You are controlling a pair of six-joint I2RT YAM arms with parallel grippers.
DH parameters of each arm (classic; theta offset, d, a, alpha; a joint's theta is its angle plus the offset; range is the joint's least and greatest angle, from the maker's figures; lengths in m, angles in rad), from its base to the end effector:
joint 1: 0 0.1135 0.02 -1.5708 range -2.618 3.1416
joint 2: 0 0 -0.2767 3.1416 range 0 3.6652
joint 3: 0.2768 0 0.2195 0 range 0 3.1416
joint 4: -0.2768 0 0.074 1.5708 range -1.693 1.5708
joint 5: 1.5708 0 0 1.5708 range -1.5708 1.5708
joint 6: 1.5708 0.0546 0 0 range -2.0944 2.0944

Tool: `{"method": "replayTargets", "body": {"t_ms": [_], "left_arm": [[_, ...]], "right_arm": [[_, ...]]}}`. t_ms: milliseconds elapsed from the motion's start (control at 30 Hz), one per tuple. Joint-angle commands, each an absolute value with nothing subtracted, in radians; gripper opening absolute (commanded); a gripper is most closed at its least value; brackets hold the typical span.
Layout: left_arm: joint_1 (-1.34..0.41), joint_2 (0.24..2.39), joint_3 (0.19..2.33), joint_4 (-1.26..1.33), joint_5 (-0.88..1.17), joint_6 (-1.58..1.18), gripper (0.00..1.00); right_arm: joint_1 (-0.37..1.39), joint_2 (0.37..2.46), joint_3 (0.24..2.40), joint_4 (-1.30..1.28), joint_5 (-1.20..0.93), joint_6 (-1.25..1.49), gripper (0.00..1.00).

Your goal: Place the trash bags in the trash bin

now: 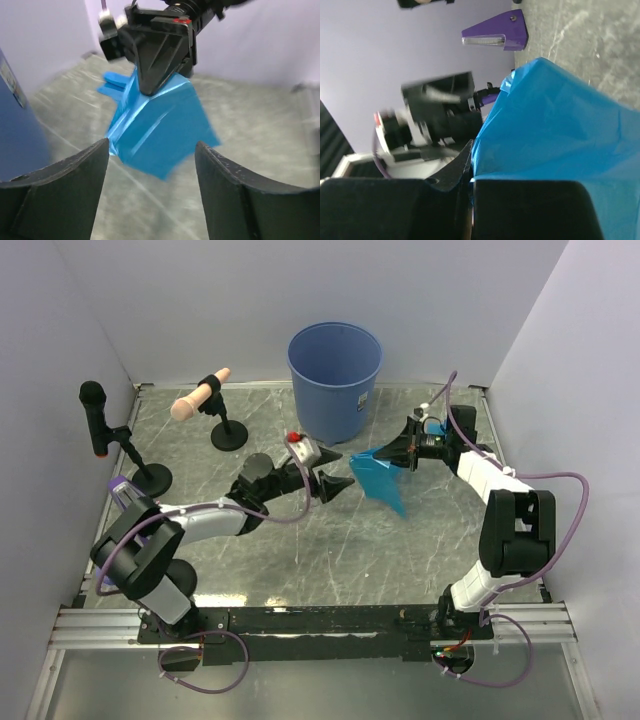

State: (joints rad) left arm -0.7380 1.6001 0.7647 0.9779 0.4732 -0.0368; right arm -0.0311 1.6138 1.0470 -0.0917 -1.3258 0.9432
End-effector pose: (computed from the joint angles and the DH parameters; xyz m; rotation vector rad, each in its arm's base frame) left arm 0.2315 -0.2442 0.2912 0.8846 1.2340 -0.9641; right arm 0.3127 0.0433 0.2738 0.2762 2.2654 1.9544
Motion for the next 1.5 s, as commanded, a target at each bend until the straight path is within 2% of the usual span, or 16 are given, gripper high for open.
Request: {"method": "replayTargets", "body": {"t_ms": [0,167,733,1033,1100,1200,1233,1433,1467], "left_arm": [[-0.719,1.591,0.738,0.899,0.653,-0.463,0.77],[-0.723,1.658,0.797,0.963,0.612,-0.492,0.81],[-0.701,1.908,1.022,1.020,0.640,-0.491,0.80],[-0.704,1.968,1.097,1.080,0.854,-0.581,0.48],[-0.704,1.971,1.094,1.086,0.856,-0.595,0.35],[-0.704,1.985,1.095,1.114,0.854,-0.635,0.07],[-0.700,1.985,1.097,1.118,0.851,-0.650,0.01],[-0.672,1.902,1.033,1.062,0.836,-0.644,0.01],[-0.660,1.873,1.008,1.052,0.825,-0.647,0.10]], "right_arm": [[-0.034,1.548,1.064,0.070,-1.405,0.893,0.00],[-0.029,1.549,1.124,0.020,-1.422,0.862,0.00],[-0.006,1.493,1.187,-0.121,-1.420,0.785,0.00],[-0.006,1.539,1.206,-0.074,-1.411,0.804,0.00],[-0.006,1.549,1.210,-0.069,-1.407,0.804,0.00],[-0.006,1.560,1.215,-0.071,-1.398,0.799,0.00],[-0.006,1.562,1.212,-0.074,-1.394,0.793,0.00],[-0.015,1.578,1.197,-0.103,-1.364,0.769,0.00],[-0.015,1.578,1.198,-0.091,-1.374,0.772,0.00]]}}
